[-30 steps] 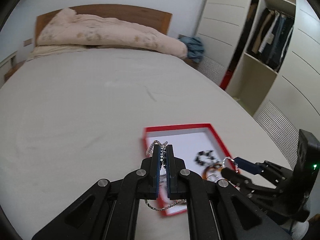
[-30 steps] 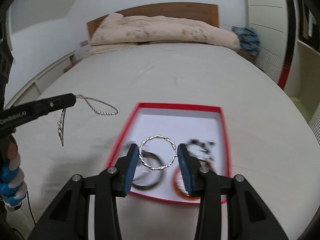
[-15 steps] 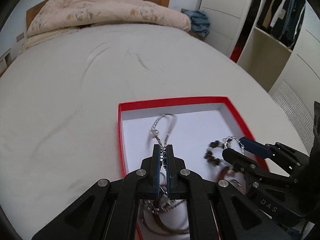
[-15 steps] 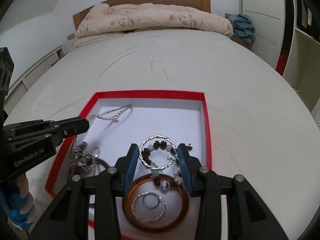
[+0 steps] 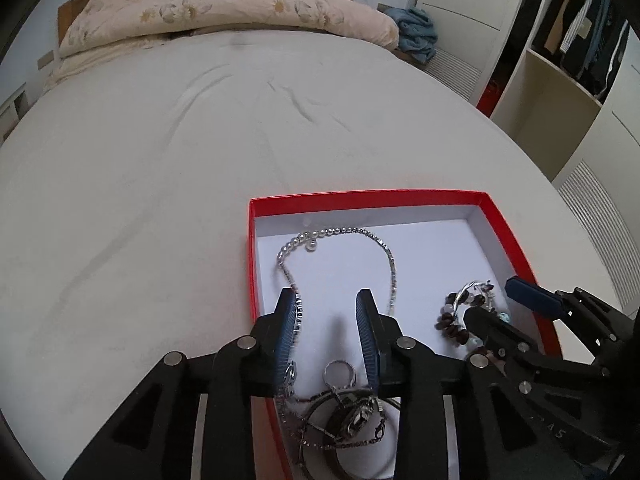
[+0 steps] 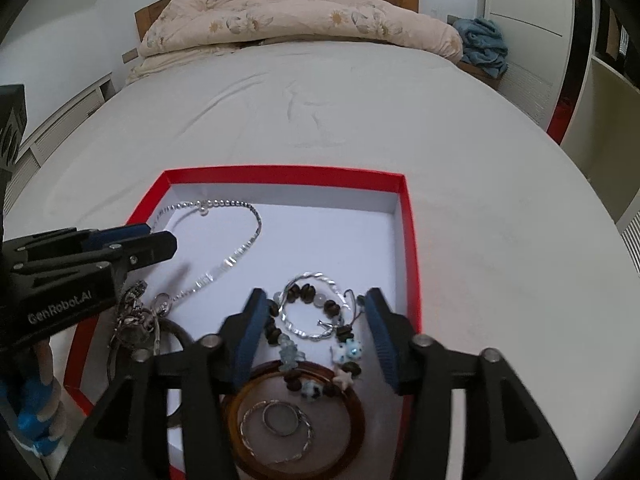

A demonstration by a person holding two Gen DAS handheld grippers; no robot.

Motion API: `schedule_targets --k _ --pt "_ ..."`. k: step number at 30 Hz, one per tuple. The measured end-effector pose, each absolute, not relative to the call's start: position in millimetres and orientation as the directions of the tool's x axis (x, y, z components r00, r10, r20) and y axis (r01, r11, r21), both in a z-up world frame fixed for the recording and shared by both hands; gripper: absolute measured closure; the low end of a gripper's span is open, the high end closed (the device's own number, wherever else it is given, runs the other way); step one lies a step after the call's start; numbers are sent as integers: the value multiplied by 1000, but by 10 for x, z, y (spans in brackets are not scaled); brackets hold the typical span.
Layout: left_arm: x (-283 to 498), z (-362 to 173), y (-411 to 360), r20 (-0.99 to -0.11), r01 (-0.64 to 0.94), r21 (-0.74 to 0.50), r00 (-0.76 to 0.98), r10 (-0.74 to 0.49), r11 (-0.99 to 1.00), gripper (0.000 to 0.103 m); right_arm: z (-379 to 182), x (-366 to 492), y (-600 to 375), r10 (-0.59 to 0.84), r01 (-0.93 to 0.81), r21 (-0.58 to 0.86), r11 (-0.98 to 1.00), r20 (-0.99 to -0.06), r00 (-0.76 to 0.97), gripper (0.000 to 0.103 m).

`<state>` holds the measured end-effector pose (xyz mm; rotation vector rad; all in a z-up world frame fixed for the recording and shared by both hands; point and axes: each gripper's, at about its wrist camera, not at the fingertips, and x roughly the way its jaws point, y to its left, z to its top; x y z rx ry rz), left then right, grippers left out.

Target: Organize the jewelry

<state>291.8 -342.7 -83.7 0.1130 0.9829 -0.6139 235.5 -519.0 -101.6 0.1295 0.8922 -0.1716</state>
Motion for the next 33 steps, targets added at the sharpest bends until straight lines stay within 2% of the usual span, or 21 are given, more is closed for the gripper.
schedule_targets --k 8,10,19,27,33 --pt "2693 -463 -3212 -777 530 -174 444 -446 830 58 -788 2067 -5145 -108 231 52 972 -771 628 50" --pt "2615 -351 -3151 -768 525 -164 464 -442 835 49 -710 1940 -5123 -111 245 61 968 -768 631 50" --pt "2151 126 -2886 -732 511 -78 553 -397 856 44 -333 1458 -4999 -130 285 81 955 -750 648 48" --pt "1724 474 -2606 -701 495 -38 606 -376 868 43 49 1077 -4779 -135 277 85 957 -715 686 47" --pt "1411 676 -2391 -679 478 -18 639 -362 878 38 273 797 -4632 -141 280 90 956 -696 704 45"
